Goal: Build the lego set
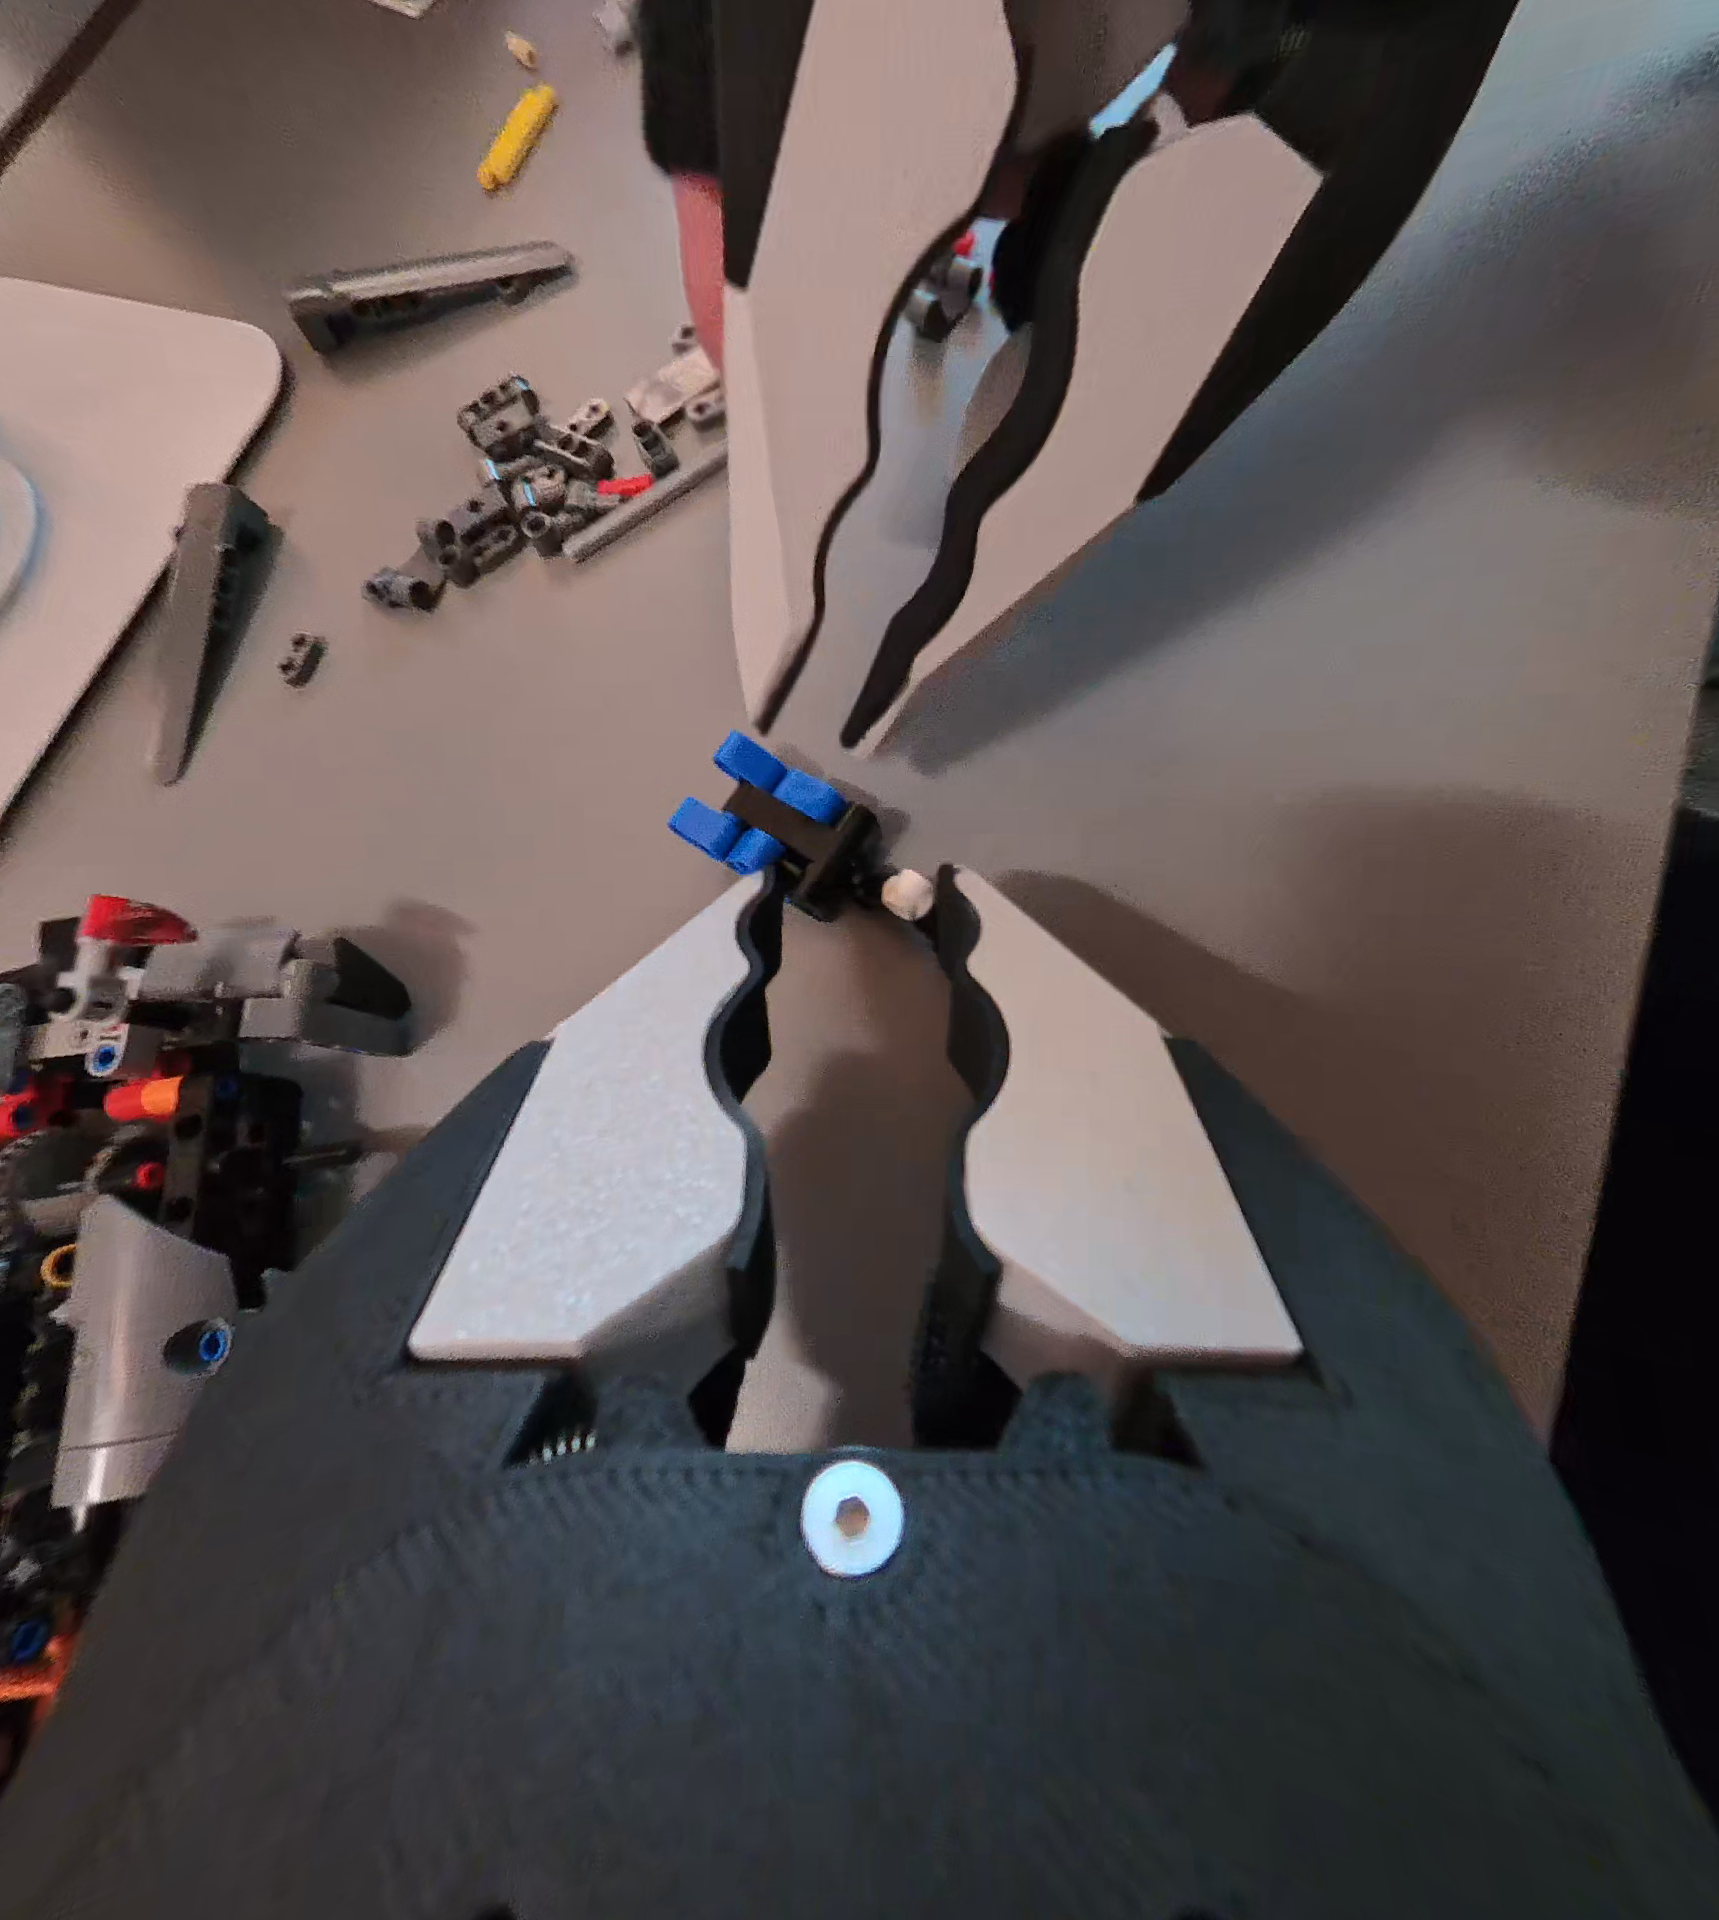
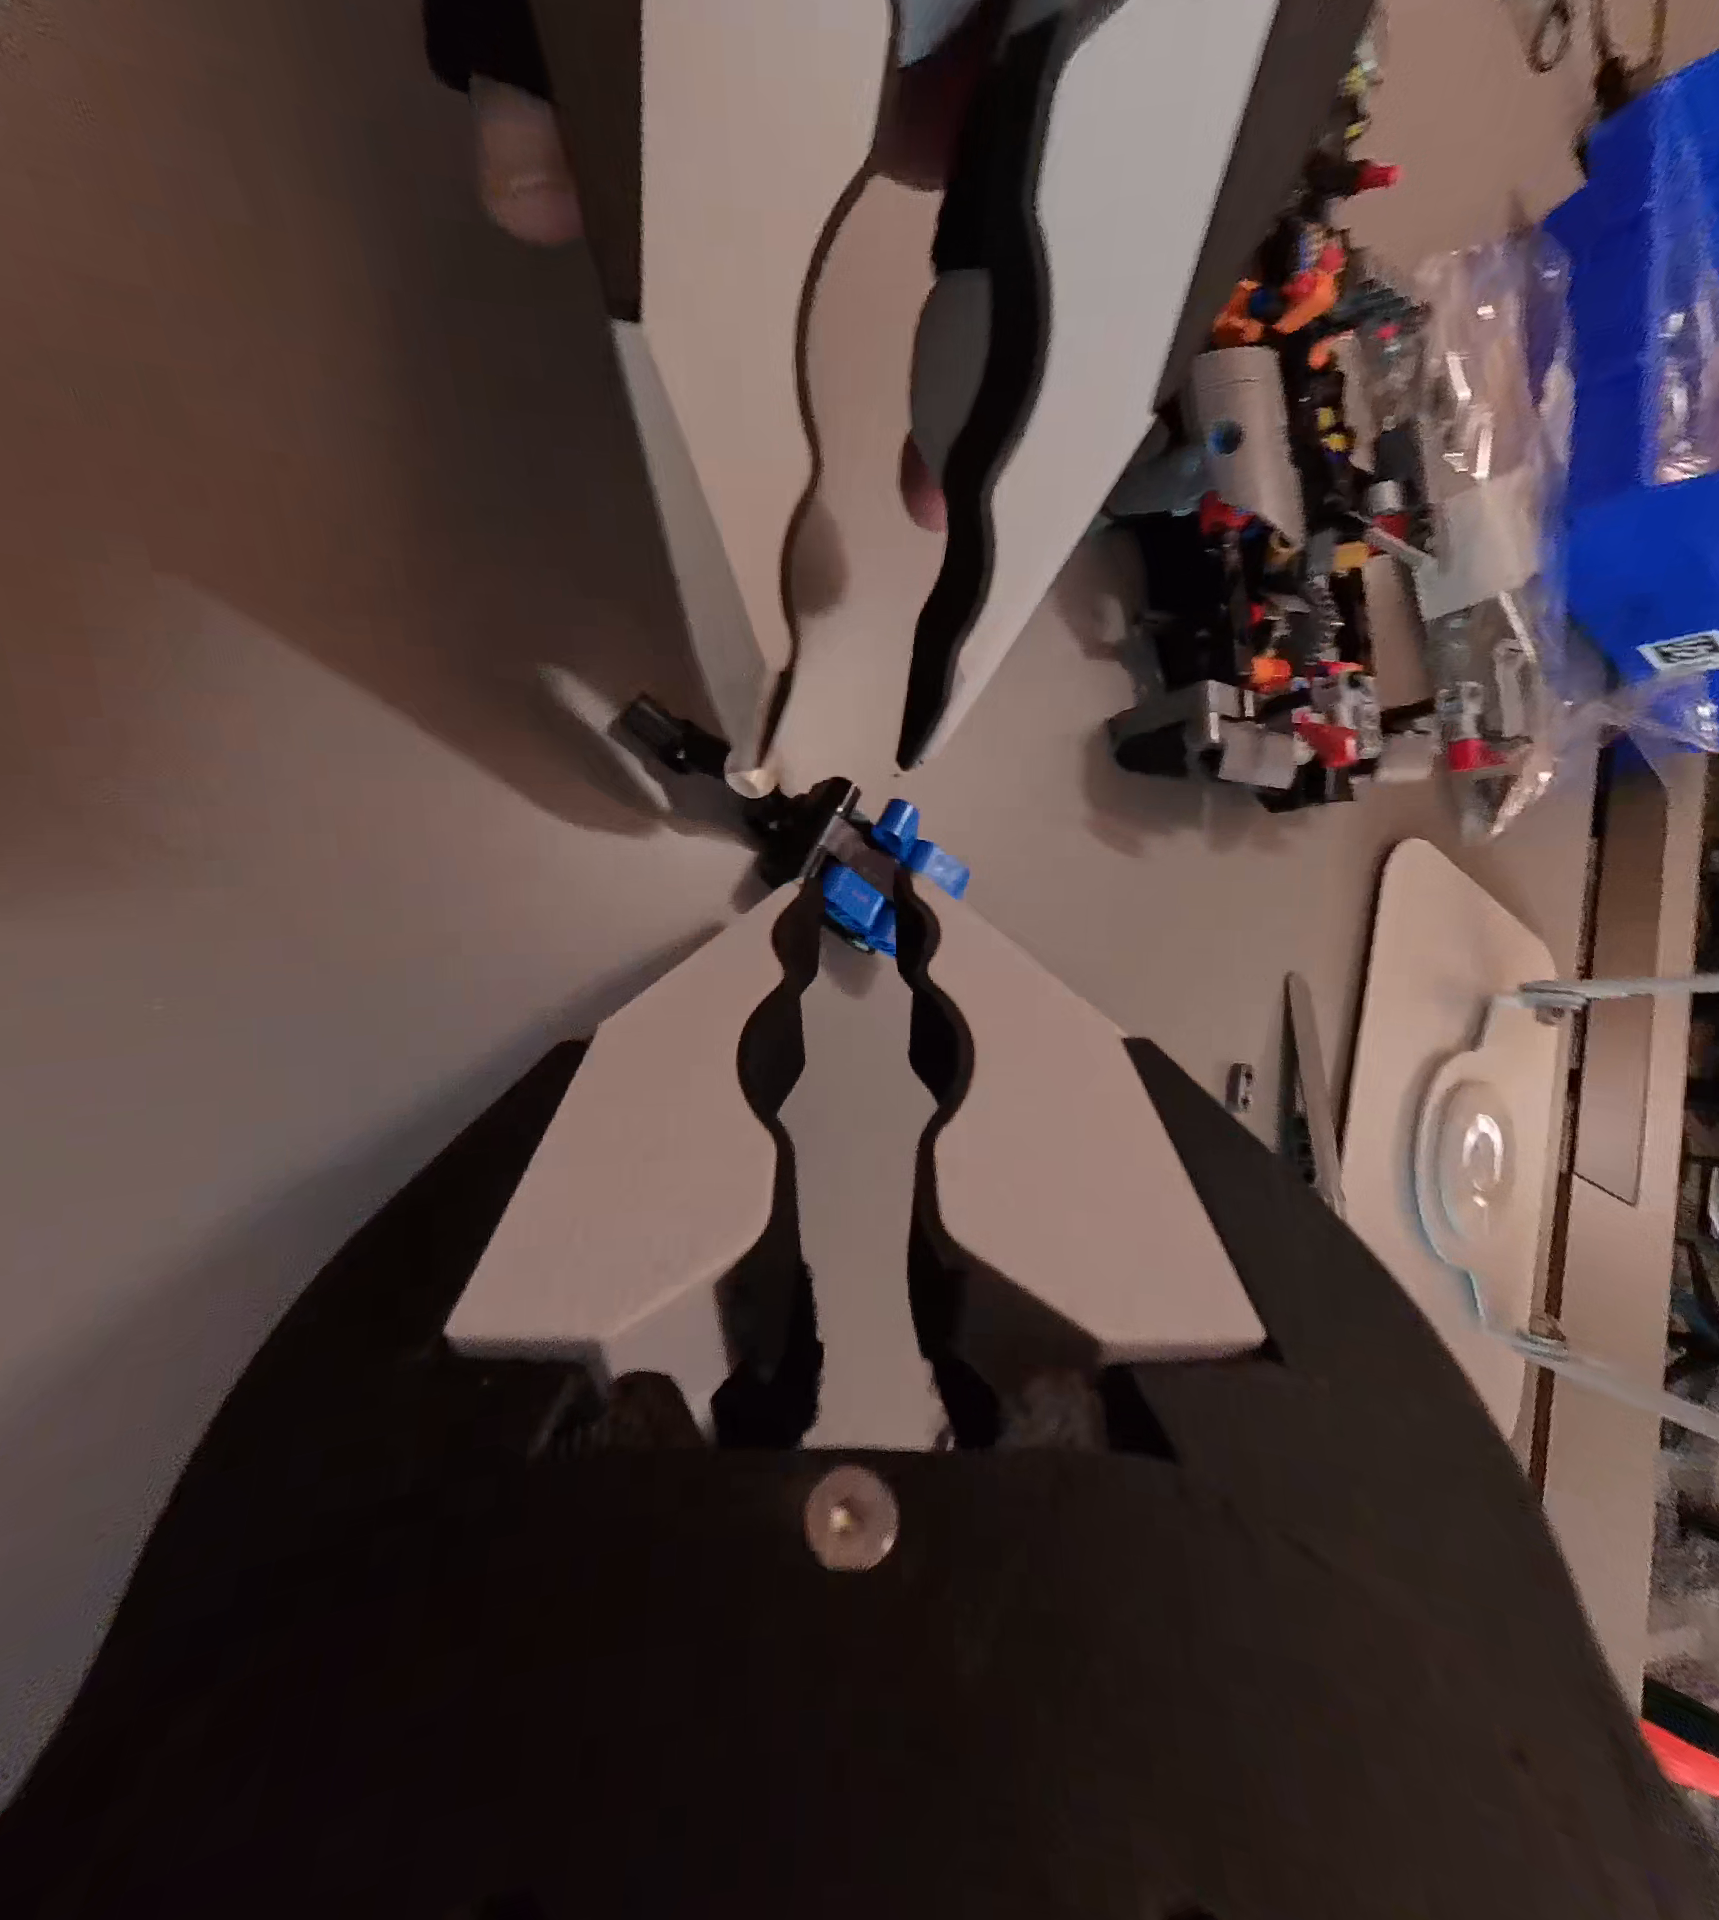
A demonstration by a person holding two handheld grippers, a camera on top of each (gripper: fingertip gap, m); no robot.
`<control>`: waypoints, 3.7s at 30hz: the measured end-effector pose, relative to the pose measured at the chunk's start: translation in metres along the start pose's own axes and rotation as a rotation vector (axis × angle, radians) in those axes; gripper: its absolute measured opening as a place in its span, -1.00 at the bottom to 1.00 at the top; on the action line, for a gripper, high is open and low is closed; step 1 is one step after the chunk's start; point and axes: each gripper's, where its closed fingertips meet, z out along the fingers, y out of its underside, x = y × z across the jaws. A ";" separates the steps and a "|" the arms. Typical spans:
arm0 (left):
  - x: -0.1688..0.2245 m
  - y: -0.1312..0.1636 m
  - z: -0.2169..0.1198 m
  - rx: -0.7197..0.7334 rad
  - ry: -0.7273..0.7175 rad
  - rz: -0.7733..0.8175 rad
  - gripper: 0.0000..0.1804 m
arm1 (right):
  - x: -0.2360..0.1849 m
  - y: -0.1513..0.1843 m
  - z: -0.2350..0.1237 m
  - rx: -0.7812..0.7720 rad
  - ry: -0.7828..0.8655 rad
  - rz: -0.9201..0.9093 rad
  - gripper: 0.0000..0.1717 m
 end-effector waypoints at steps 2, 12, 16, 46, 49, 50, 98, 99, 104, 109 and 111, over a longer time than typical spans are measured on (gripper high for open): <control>-0.003 0.000 0.001 0.000 -0.064 0.042 -0.70 | -0.002 0.004 0.005 -0.020 -0.006 -0.037 -0.87; 0.003 0.002 0.013 -0.020 -0.066 0.172 -0.73 | -0.002 0.005 0.011 0.025 -0.012 0.019 -0.97; -0.001 0.005 0.016 -0.034 -0.095 0.198 -0.75 | 0.000 0.005 0.012 0.037 -0.013 0.088 -0.99; -0.010 0.007 0.016 -0.049 -0.113 0.289 -0.85 | 0.008 0.007 0.018 0.043 -0.009 0.324 -0.94; -0.012 0.007 0.016 -0.054 -0.124 0.296 -0.85 | 0.009 0.007 0.018 0.076 -0.043 0.423 -0.95; -0.013 0.007 0.016 -0.054 -0.125 0.297 -0.85 | 0.009 0.007 0.018 0.086 -0.050 0.447 -0.95; -0.014 0.044 -0.014 -0.122 -0.173 0.053 -0.78 | 0.020 0.032 -0.005 0.085 0.010 0.449 -0.84; -0.015 0.043 -0.012 -0.118 -0.177 0.042 -0.80 | 0.020 0.032 -0.005 0.087 0.013 0.445 -0.85; -0.018 0.045 -0.010 -0.127 -0.197 0.046 -0.91 | 0.019 0.033 -0.007 0.086 0.022 0.427 -0.86; -0.023 0.048 -0.014 -0.147 -0.204 0.064 -0.92 | 0.019 0.034 -0.008 0.092 0.029 0.410 -0.86; -0.026 0.051 -0.017 -0.158 -0.201 0.080 -0.92 | 0.020 0.036 -0.008 0.089 0.033 0.405 -0.86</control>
